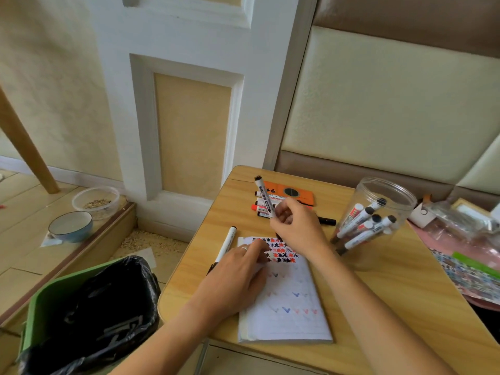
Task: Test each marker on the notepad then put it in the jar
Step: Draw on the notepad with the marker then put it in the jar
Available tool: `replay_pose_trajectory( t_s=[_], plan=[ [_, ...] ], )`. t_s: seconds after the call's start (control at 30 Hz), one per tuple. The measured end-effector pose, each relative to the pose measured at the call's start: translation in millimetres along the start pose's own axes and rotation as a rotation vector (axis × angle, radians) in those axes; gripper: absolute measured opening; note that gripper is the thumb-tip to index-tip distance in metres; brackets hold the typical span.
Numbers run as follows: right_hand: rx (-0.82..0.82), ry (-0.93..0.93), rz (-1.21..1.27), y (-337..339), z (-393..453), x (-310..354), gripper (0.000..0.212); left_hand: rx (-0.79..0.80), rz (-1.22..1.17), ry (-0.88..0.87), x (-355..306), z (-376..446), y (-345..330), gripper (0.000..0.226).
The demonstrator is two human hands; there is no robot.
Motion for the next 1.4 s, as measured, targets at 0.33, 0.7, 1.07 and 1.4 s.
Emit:
replay_pose_trajectory(
  t_s=[0.33, 0.7, 1.07, 1.4],
  plan=[
    [0.189, -0.175, 0.733, 1.6, -82.0, -3.4, 0.009, 0.027, -0.012, 0.063, -5.5, -1.0, 4.4, 0.025],
    [-0.153, -0.124, 0.781, 39.7, -78.1, -31.6, 0.03, -0.006, 0.051, 0.062, -7.7, -0.5, 7.9, 0.018],
    [-0.08, 0.542, -0.469, 3.3, -87.5, -9.8, 0.02, -0.001, -0.002, 0.044, -10.2, -0.2, 7.3, 0.022],
    [0.021, 0.514, -0.489, 0.9, -91.7, 1.1, 0.023, -0.062, 0.101, 0.002, -5.9, 1.9, 7.2, 0.039]
  ],
)
Point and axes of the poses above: each hand's wrist, its own z-axis towards the middle knuckle, its own y-axis out of the back of the hand, x = y × z, the point moved 3 cm from there along z, towards the middle knuckle, and after that the axes turned 2 degrees about x, right-handed, at the moved point
